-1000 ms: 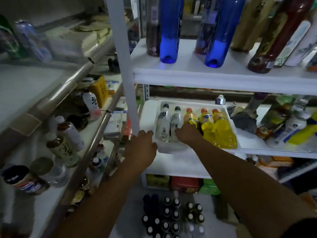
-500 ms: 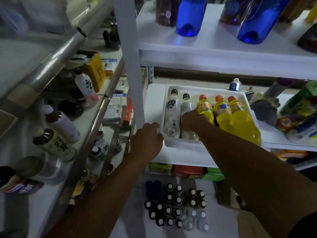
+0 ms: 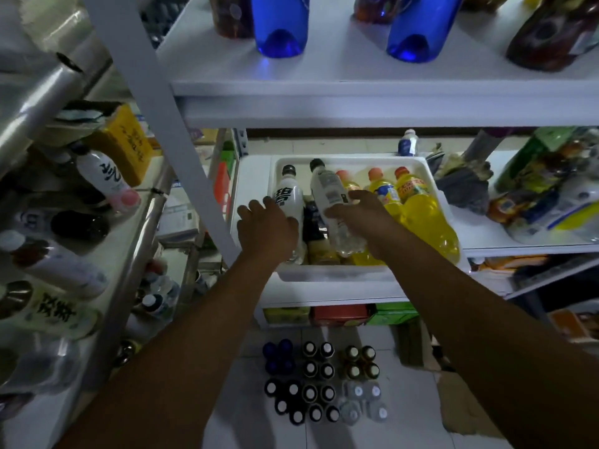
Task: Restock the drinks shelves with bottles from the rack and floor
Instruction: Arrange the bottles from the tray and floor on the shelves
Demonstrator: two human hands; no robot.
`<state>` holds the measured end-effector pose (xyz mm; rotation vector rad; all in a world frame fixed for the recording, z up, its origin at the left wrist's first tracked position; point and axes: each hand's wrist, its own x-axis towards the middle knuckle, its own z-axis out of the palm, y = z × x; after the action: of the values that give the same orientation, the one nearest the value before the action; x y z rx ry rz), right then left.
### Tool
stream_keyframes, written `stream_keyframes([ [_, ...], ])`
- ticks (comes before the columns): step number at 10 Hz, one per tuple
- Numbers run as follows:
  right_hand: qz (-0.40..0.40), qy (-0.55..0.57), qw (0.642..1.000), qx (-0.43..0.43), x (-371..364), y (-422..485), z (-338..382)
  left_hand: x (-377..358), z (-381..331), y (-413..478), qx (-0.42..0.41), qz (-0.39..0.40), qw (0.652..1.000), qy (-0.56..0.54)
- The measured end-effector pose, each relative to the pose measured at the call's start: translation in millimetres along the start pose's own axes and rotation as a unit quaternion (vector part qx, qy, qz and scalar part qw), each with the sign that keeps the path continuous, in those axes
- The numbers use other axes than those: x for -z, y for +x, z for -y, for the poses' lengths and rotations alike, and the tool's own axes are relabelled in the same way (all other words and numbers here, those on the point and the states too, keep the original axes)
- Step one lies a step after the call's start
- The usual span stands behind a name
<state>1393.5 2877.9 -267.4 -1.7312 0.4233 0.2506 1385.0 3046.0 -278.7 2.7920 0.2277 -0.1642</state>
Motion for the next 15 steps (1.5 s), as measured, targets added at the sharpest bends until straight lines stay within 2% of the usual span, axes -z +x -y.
stream_keyframes([
  [1, 0.086, 0.179, 0.979, -0.046, 31.3, -27.7, -6.6, -14.0, -8.9, 13.5, 0.015, -0.001, 0.999, 0.042],
  [2, 0.172, 0.378, 0.904, -0.101, 56.0, -49.2, -20.3, -32.4, -24.9, 15.5, -0.006, -0.041, 0.997, 0.059],
  [3, 0.197, 0.405, 0.886, -0.111, 66.6, -65.2, -35.5, -56.1, -53.4, 5.0, -0.065, -0.049, 0.995, 0.054],
  [4, 0.256, 0.45, 0.844, -0.139, 71.9, -81.4, -45.1, -67.2, -63.4, 4.3, -0.04, -0.005, 0.999, -0.016],
  [5, 0.388, 0.527, 0.75, -0.093, 84.4, -96.1, -56.0, -67.9, -59.5, 11.4, -0.016, -0.007, 0.995, -0.097],
  [6, 0.457, 0.485, 0.746, -0.003, 93.9, -99.1, -51.0, -63.2, -56.4, 16.2, 0.056, 0.034, 0.968, -0.243],
  [7, 0.451, 0.427, 0.779, -0.084, 75.6, -95.9, -52.9, -52.9, -54.4, 30.3, 0.152, 0.119, 0.898, -0.396],
  [8, 0.435, 0.494, 0.745, -0.111, 77.2, -102.4, -70.5, -50.7, -49.4, 29.7, 0.134, 0.174, 0.887, -0.405],
  [9, 0.379, 0.414, 0.825, -0.065, 74.6, -110.2, -76.7, -55.0, -48.4, 19.9, 0.097, 0.14, 0.922, -0.347],
  [10, 0.345, 0.391, 0.851, -0.056, 76.3, -123.8, -79.8, -46.3, -52.7, 12.4, 0.086, 0.1, 0.934, -0.331],
  [11, 0.312, 0.373, 0.872, -0.06, 78.6, -136.0, -73.6, -35.6, -52.4, 9.3, 0.058, 0.076, 0.925, -0.367],
  [12, 0.322, 0.371, 0.869, -0.051, 79.7, -147.4, -69.9, -15.9, -52.7, -2.9, 0.053, 0.056, 0.909, -0.41],
  [13, 0.303, 0.364, 0.88, -0.042, 80.6, -159.3, -61.8, 2.8, -51.3, -25.2, 0.064, 0.11, 0.866, -0.484],
  [14, 0.235, 0.35, 0.905, -0.061, 83.1, -168.2, -56.4, 16.3, -46.6, -56.5, 0.078, 0.188, 0.809, -0.551],
  [15, 0.182, 0.289, 0.937, -0.074, 85.2, -181.3, -51.9, 20.1, -42.7, -97.3, 0.071, 0.181, 0.791, -0.58],
])
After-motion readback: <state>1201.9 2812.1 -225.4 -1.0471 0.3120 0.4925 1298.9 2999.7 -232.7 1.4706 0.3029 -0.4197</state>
